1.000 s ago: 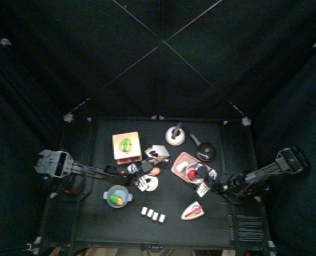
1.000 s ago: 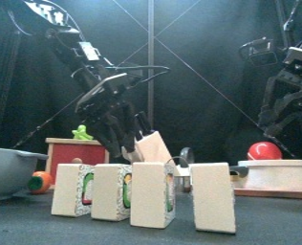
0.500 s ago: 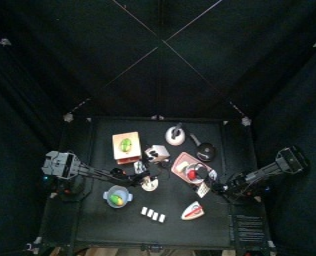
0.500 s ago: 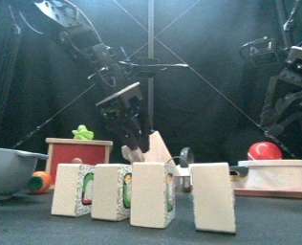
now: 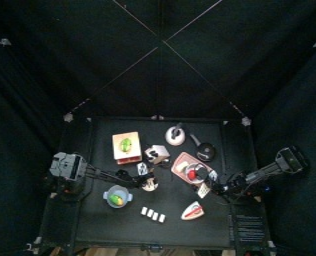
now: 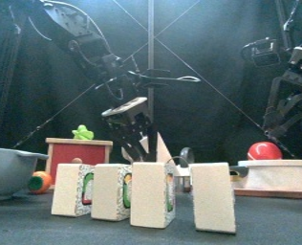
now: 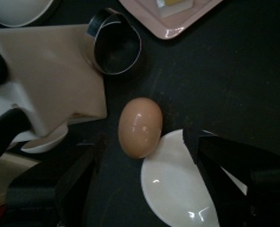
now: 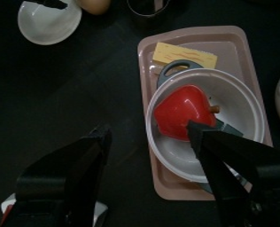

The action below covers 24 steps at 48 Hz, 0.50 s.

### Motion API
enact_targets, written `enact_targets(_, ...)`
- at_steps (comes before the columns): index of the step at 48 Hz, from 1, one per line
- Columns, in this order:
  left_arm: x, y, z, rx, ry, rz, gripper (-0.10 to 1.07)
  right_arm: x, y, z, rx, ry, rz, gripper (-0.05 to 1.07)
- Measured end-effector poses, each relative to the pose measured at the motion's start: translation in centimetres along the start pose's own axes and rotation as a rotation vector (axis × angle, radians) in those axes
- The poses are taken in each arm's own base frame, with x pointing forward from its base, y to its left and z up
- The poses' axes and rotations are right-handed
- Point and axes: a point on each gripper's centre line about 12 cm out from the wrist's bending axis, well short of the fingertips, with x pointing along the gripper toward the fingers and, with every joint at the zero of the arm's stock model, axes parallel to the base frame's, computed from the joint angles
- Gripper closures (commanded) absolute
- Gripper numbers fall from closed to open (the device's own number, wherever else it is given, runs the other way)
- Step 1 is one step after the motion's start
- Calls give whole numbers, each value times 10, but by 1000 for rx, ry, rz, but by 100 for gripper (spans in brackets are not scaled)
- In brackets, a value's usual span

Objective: Grab egg

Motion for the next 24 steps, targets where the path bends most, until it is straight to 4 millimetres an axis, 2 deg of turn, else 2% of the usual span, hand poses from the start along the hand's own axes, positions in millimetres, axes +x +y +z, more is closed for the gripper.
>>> enact_targets(24, 15, -2, -5, 4, 31, 15, -3, 0, 1, 0, 0, -1, 2, 4)
